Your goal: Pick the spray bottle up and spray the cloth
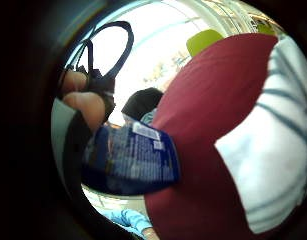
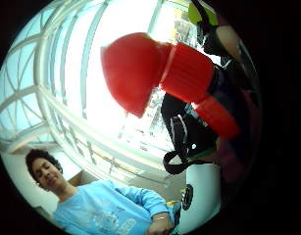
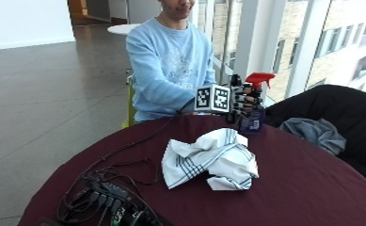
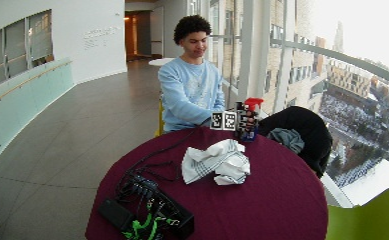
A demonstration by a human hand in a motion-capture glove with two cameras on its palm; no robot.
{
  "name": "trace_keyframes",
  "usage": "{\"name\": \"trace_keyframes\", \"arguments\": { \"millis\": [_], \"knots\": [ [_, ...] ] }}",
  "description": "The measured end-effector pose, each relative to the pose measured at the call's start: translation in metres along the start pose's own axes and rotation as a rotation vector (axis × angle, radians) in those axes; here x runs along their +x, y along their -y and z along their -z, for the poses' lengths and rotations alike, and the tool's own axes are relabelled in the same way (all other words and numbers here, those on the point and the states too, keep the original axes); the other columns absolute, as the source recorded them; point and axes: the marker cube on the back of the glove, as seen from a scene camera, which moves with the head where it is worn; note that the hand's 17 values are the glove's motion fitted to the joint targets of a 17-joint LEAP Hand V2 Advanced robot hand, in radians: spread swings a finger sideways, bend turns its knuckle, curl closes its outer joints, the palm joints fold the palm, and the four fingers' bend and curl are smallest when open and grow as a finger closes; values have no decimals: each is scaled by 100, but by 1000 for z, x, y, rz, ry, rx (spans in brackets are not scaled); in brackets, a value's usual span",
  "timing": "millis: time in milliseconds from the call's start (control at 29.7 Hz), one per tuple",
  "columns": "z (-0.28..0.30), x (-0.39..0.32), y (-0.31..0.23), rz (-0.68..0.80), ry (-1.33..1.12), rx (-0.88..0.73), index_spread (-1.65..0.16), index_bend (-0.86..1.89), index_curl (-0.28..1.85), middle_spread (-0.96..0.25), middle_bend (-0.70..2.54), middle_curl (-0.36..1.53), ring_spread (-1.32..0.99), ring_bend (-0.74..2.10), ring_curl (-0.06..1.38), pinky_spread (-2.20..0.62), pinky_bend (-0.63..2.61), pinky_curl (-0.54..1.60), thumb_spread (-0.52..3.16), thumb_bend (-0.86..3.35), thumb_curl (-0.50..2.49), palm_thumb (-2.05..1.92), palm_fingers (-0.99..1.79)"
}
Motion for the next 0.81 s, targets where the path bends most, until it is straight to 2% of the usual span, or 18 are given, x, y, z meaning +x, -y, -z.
{"name": "trace_keyframes", "arguments": {
  "millis": [235, 504, 639, 807],
  "knots": [
    [96, -14, -49, 46, -305, -92, -31, 7, 25, -8, 27, 45, -6, 49, 37, 8, 31, 37, 99, -3, 54, 82, 89],
    [209, 17, -135, -33, -666, -99, -33, 10, 23, -8, 28, 45, -5, 46, 36, 10, 27, 35, 104, -3, 50, 77, 88],
    [244, 37, -171, -84, -779, -94, -33, 11, 24, -8, 28, 45, -5, 45, 36, 10, 25, 35, 106, -3, 48, 76, 88],
    [275, 56, -189, -111, -863, -110, -33, 11, 24, -8, 28, 44, -5, 44, 36, 11, 24, 35, 108, -2, 47, 77, 88]
  ]
}}
